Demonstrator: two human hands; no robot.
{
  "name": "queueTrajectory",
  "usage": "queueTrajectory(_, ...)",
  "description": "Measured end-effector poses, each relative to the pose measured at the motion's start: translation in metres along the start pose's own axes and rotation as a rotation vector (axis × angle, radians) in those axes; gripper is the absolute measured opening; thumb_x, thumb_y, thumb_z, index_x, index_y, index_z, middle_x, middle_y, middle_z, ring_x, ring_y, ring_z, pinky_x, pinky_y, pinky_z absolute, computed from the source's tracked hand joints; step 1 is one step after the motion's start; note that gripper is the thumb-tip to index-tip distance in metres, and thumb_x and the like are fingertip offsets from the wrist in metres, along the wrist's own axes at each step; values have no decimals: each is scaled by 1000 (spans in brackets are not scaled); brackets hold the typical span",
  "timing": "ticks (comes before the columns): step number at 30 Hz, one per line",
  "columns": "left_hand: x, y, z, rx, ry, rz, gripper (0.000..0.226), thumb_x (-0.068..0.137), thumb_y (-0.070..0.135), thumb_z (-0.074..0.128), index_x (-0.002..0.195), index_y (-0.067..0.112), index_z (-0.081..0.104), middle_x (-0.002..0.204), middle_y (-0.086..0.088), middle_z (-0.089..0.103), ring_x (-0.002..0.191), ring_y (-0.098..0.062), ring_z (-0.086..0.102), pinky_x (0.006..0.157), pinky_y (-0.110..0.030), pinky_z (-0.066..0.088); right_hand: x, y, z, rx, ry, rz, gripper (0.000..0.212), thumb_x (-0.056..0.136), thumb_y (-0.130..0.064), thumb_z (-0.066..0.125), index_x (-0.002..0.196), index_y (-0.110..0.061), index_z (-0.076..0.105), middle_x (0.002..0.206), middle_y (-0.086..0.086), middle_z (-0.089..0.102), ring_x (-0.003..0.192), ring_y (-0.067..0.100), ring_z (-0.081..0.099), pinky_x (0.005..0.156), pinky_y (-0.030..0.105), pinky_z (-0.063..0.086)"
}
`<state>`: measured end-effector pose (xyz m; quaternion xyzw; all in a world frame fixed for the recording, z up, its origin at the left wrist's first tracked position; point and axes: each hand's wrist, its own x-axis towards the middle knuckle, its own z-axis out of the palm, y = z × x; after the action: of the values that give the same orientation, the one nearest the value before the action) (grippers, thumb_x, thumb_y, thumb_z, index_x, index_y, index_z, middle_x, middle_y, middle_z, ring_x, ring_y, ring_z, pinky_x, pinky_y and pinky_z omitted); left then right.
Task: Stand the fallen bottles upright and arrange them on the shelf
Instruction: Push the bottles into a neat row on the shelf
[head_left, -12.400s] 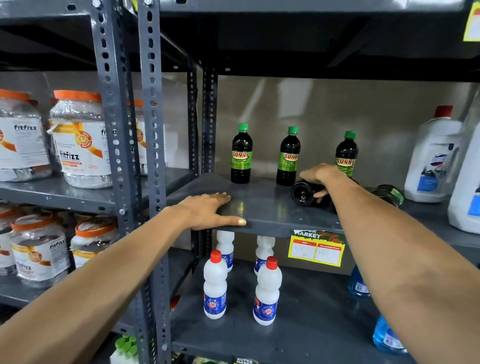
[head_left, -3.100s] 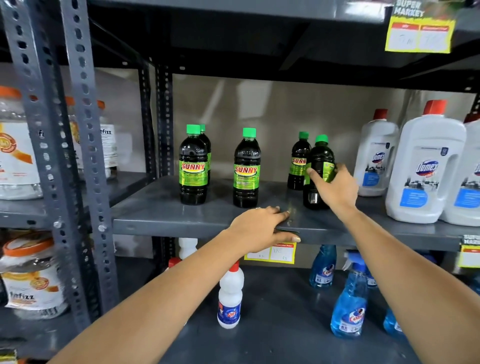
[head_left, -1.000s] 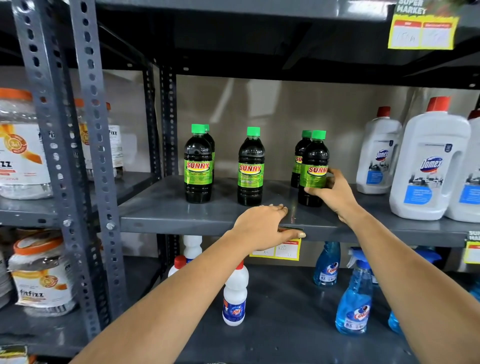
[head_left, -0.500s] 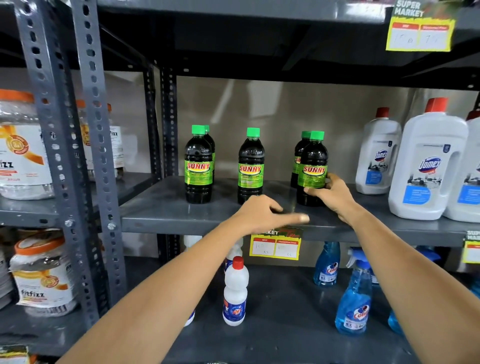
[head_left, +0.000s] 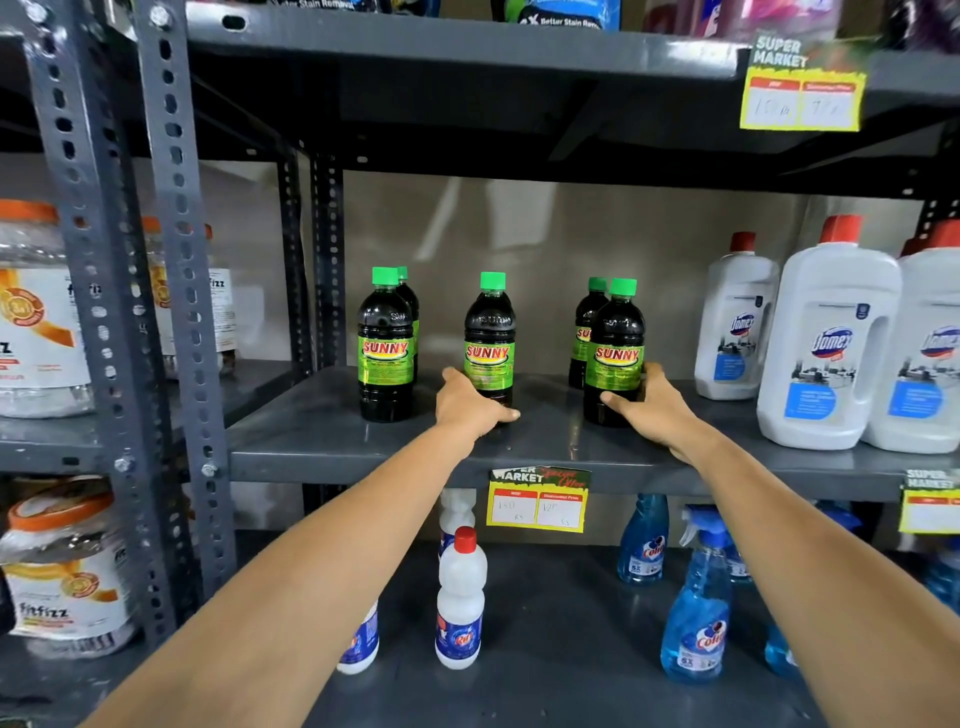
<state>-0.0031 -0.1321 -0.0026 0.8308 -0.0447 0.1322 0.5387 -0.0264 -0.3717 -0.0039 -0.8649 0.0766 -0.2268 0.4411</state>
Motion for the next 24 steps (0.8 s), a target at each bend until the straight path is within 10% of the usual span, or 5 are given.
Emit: queueTrajectory(24,-11,-3,2,102,-1,135,67,65,28,89,115,4,50,120,-13,61,112,-28,56,86,-33,45,-12,6,-8,71,-20,-21,67,88,-27,68,143,-14,32,141,6,51,130,25,46,105,39,38)
